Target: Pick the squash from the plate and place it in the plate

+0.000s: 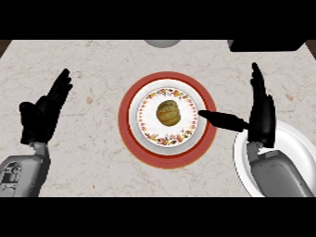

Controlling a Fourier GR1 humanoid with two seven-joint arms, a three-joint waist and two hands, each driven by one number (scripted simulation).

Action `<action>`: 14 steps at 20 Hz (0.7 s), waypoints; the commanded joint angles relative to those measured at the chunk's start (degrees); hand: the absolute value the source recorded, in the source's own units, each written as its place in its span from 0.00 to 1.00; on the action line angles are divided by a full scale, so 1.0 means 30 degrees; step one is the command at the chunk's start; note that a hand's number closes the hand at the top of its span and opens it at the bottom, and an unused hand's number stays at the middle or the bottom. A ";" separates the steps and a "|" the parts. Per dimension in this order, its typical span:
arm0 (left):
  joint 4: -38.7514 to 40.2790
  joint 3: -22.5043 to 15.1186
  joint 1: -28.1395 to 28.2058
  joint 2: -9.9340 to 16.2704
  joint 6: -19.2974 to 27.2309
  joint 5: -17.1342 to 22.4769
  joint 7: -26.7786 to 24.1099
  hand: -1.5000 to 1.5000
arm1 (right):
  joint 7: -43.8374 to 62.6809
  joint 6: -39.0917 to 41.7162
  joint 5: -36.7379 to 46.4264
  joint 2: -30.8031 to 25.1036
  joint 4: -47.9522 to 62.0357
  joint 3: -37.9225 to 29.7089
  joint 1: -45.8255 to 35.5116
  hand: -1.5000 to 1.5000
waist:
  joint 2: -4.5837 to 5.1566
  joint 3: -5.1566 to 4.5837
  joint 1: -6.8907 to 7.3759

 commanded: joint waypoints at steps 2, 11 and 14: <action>-0.0509 -0.0450 0.0187 -0.0511 0.0208 -0.0408 0.0100 0.50 | -0.1262 0.1704 -0.1796 -0.1927 -0.3493 -0.1674 0.3863 0.00 | 0.0042 0.0001 0.0177; -0.1131 0.0044 0.0739 -0.0099 -0.0398 -0.0237 0.0134 0.50 | -0.6063 0.6163 -0.6087 -0.3523 -0.3461 -0.5926 0.7558 0.00 | 0.0054 0.0006 0.0256; -0.0126 -0.0029 -0.0039 -0.0724 -0.0131 -0.0440 0.0177 0.50 | -0.7186 0.6611 -0.5957 -0.2496 -0.2074 -0.6694 0.6724 0.00 | 0.0078 0.0001 0.0291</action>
